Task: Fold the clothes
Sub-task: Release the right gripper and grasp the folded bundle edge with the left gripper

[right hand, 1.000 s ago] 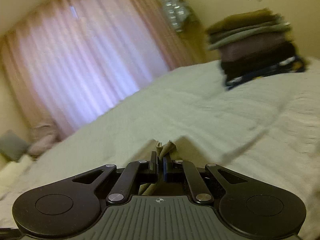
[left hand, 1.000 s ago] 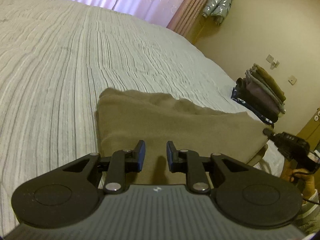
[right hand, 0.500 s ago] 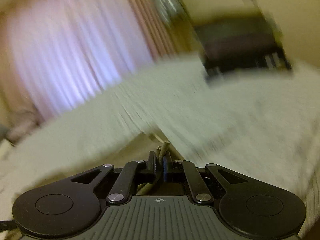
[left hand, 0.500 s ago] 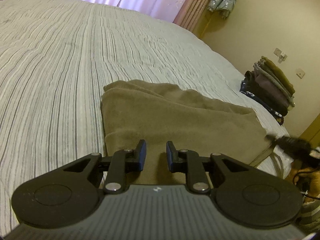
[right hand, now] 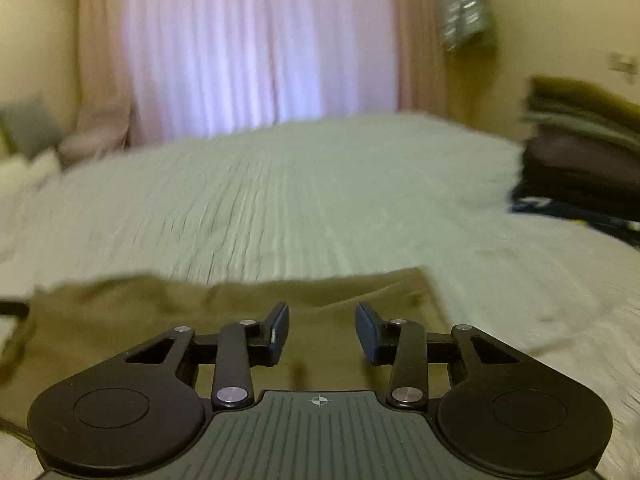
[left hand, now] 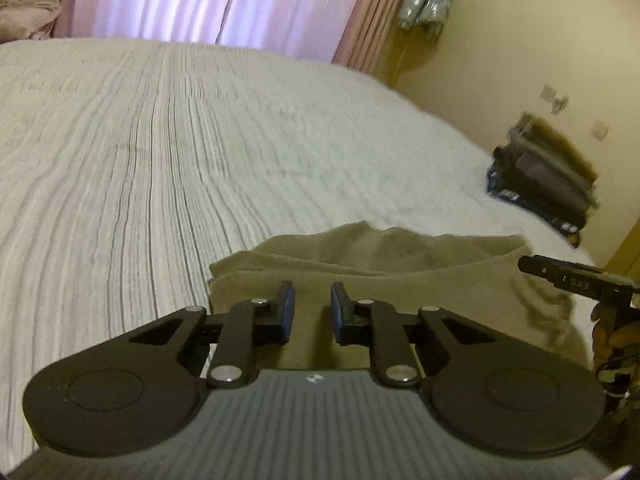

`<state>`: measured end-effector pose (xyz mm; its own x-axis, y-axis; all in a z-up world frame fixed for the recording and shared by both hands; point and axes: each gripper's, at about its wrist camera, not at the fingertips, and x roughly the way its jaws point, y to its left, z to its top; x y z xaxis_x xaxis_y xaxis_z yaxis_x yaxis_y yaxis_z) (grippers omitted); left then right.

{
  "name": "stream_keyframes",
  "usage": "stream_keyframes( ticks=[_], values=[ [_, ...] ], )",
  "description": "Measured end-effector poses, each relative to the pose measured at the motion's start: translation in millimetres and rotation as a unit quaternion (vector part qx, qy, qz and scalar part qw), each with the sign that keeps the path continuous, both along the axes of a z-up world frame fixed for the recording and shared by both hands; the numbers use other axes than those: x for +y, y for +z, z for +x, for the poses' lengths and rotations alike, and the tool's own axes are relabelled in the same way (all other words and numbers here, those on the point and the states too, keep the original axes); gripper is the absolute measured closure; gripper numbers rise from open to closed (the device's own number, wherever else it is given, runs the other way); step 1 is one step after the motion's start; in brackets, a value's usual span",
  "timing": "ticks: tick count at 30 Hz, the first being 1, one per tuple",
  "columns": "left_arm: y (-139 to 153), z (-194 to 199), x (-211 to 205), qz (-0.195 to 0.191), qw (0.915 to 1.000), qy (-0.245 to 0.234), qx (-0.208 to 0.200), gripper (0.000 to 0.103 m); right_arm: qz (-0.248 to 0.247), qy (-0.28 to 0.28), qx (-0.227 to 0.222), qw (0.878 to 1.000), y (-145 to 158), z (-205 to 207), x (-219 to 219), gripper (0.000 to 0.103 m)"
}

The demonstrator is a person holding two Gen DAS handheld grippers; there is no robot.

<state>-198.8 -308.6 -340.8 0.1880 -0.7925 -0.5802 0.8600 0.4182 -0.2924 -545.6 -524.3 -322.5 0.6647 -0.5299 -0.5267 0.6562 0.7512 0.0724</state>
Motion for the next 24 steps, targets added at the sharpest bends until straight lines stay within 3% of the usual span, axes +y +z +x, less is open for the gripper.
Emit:
stream_keyframes(
  ticks=[3,7,10,14,16,19,22,24],
  values=[
    [-18.3,14.5,-17.6,0.018,0.9996,-0.003,-0.022,0.094,0.017,-0.019,0.035,0.999,-22.3,20.6,-27.7,0.063],
    [-38.8,36.1,-17.5,0.013,0.9995,0.025,0.014,0.100,0.019,-0.043,0.031,0.998,-37.2,18.7,-38.9,0.072],
    [-31.9,31.1,-9.5,0.009,0.9993,0.037,0.001,0.100,-0.004,-0.071,0.026,0.997,-31.2,6.3,-27.0,0.072],
    [-6.3,8.2,15.9,0.000,0.9976,0.064,-0.029,0.101,-0.017,-0.148,0.010,0.989,-8.8,-22.6,-23.2,0.071],
    [9.0,-15.2,32.4,-0.015,0.9978,0.052,-0.039,0.097,-0.007,-0.112,-0.012,0.994,4.3,-39.7,-6.1,0.071],
    [17.9,-57.4,46.3,-0.020,0.9985,-0.005,-0.050,0.096,-0.006,-0.036,-0.025,0.999,11.8,-43.9,27.6,0.071],
    [-1.1,-80.9,51.9,0.018,0.9981,-0.029,-0.051,0.095,0.002,0.010,-0.011,1.000,0.7,-41.1,53.8,0.071],
    [-15.9,-81.9,62.6,0.034,0.9983,-0.019,-0.044,0.097,0.013,0.005,0.016,1.000,-14.7,-38.4,57.7,0.071]
  ],
)
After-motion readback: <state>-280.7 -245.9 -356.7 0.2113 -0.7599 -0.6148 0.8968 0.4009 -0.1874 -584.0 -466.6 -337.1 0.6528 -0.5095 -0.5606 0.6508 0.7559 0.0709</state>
